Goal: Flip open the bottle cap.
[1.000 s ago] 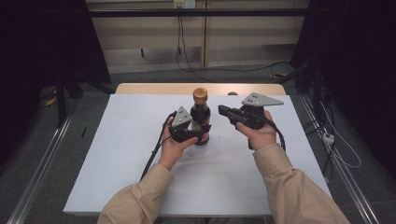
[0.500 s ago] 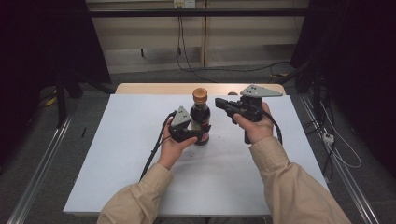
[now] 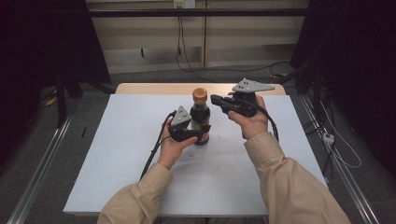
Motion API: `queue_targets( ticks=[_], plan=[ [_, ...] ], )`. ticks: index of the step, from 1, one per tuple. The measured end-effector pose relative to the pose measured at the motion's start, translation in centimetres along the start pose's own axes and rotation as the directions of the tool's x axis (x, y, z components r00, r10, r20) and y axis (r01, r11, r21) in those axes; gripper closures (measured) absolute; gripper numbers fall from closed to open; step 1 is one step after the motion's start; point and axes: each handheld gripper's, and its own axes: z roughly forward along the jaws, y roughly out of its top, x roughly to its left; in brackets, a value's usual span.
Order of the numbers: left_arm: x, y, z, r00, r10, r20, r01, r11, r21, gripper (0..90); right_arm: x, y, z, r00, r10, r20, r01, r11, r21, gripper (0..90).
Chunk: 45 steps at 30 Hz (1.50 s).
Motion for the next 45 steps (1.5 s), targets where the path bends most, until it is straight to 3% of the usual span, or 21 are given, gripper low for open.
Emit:
queue_targets(
  ticks=[24, 32, 34, 35, 36, 37, 38, 39, 41, 43, 45],
  plan=[
    [-0.1, -0.2, 0.0, 0.9998, -0.013, -0.012, 0.013, 0.9999, -0.002, 30.8, 0.7, 1.5, 0.5, 0.9982, -0.057, -0.021, 0.058, 0.997, 0.056, 90.0],
    [0.1, -0.2, -0.1, 0.9988, -0.044, -0.022, 0.044, 0.9990, -0.001, 31.1, 1.3, 2.0, 0.8, 0.9975, -0.066, -0.024, 0.068, 0.995, 0.079, 90.0],
    [0.2, -0.2, -0.1, 0.9985, -0.052, -0.020, 0.052, 0.9987, -0.003, 31.1, 1.5, 2.2, 0.9, 0.9972, -0.056, -0.050, 0.060, 0.996, 0.066, 90.0],
    [-0.1, -0.1, 0.1, 0.9997, -0.020, -0.016, 0.020, 0.9998, 0.005, 31.2, 1.7, 2.3, 1.0, 0.9957, -0.062, -0.068, 0.065, 0.997, 0.044, 90.0],
    [-0.8, 0.0, 0.4, 0.9994, 0.013, -0.033, -0.013, 0.9999, 0.008, 31.1, 2.1, 2.8, 1.0, 0.9944, -0.035, -0.100, 0.036, 0.999, 0.006, 90.0],
    [-1.4, 0.2, 0.6, 0.9976, 0.048, -0.049, -0.047, 0.9987, 0.016, 31.1, 2.8, 3.6, 1.0, 0.9928, -0.051, -0.108, 0.049, 0.999, -0.022, 90.0],
    [-1.8, 0.4, 0.8, 0.9967, 0.051, -0.064, -0.049, 0.9985, 0.023, 31.1, 3.7, 4.6, 1.2, 0.9909, -0.093, -0.097, 0.091, 0.996, -0.017, 90.0],
    [-1.8, 0.6, 0.8, 0.9965, 0.042, -0.072, -0.040, 0.9985, 0.038, 30.9, 4.5, 5.3, 1.4, 0.9879, -0.141, -0.065, 0.142, 0.990, 0.016, 90.0],
    [-1.2, 0.4, 0.5, 0.9975, -0.012, -0.070, 0.015, 0.9994, 0.032, 31.0, 5.2, 6.1, 1.4, 0.9856, -0.158, -0.061, 0.159, 0.987, 0.012, 90.0],
    [-0.5, 0.0, 0.0, 0.9979, -0.050, -0.042, 0.050, 0.9986, 0.016, 31.0, 4.6, 6.0, 1.0, 0.9861, -0.161, -0.042, 0.161, 0.987, 0.018, 90.0],
    [-0.7, -0.1, -0.1, 0.9988, -0.033, -0.036, 0.034, 0.9992, 0.019, 31.0, 3.4, 5.0, 0.5, 0.9905, -0.136, -0.024, 0.136, 0.990, 0.028, 90.0]
  ],
)
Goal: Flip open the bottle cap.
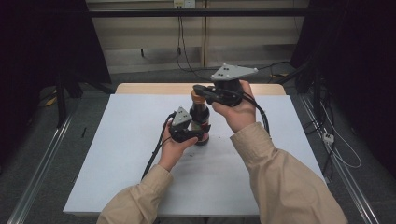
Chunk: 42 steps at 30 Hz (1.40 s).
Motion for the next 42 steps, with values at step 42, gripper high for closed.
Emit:
queue_targets(
  ticks=[42],
  plan=[
    [-0.1, 0.0, 0.1, 0.9999, -0.005, -0.013, 0.005, 1.0000, -0.001, 30.7, -2.0, -1.1, -0.2, 0.9986, 0.021, 0.048, -0.021, 1.000, 0.017, 90.0]
  ],
)
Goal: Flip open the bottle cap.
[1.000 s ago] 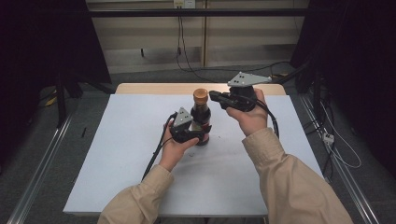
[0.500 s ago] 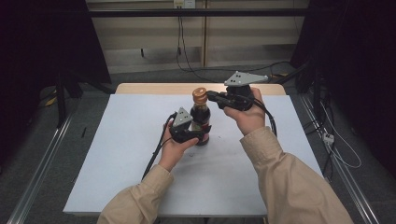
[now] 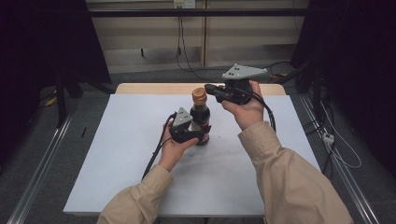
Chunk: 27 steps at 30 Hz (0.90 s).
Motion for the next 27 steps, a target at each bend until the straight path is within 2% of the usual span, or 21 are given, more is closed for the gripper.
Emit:
queue_targets(
  ticks=[6, 14, 17, 21, 27],
  plan=[
    [-0.1, 0.0, 0.1, 1.0000, 0.005, -0.006, -0.005, 1.0000, -0.003, 30.7, -0.2, -0.7, -0.2, 0.9999, 0.015, -0.006, -0.015, 1.000, -0.013, 90.0],
    [-0.1, 0.0, 0.1, 0.9999, 0.005, -0.009, -0.005, 1.0000, -0.003, 30.6, -1.2, -2.6, -0.6, 0.9993, 0.038, -0.003, -0.038, 0.999, 0.026, 90.0],
    [-0.1, 0.0, 0.1, 1.0000, 0.007, -0.005, -0.007, 1.0000, -0.001, 30.6, -1.1, -3.0, -0.4, 0.9993, 0.036, -0.009, -0.036, 0.998, 0.045, 90.0],
    [-0.2, 0.0, 0.1, 0.9999, 0.007, -0.009, -0.007, 1.0000, -0.001, 30.6, -0.6, -3.0, -0.1, 0.9992, 0.026, -0.032, -0.024, 0.998, 0.051, 90.0],
    [-0.2, -0.1, 0.1, 0.9999, 0.006, -0.012, -0.006, 1.0000, -0.005, 30.6, -0.4, -2.3, 0.0, 0.9992, 0.013, -0.039, -0.011, 0.999, 0.049, 90.0]
  ],
)
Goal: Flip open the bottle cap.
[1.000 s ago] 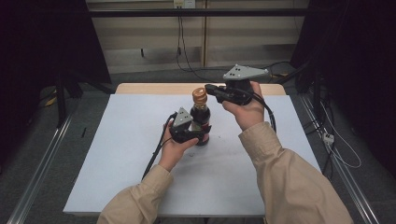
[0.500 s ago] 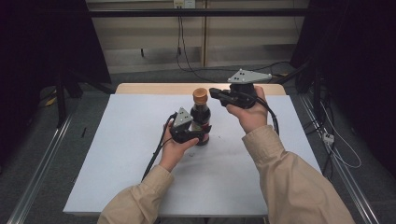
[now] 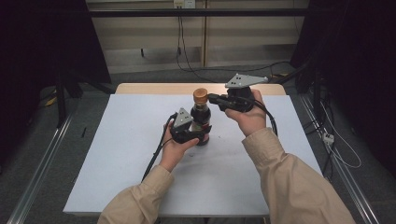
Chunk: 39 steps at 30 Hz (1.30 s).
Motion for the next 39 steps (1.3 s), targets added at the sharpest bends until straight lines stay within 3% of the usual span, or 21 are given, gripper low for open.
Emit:
queue_targets(
  ticks=[25, 39],
  plan=[
    [0.0, -0.1, 0.0, 1.0000, -0.009, -0.001, 0.009, 1.0000, -0.003, 30.6, 0.2, 1.0, 0.0, 0.9993, 0.030, -0.022, -0.031, 0.999, -0.038, 90.0],
    [0.1, -0.1, 0.0, 1.0000, -0.007, -0.001, 0.007, 1.0000, -0.006, 30.6, 0.5, 1.3, 0.2, 0.9997, 0.022, -0.014, -0.023, 0.999, -0.033, 90.0]
  ],
)
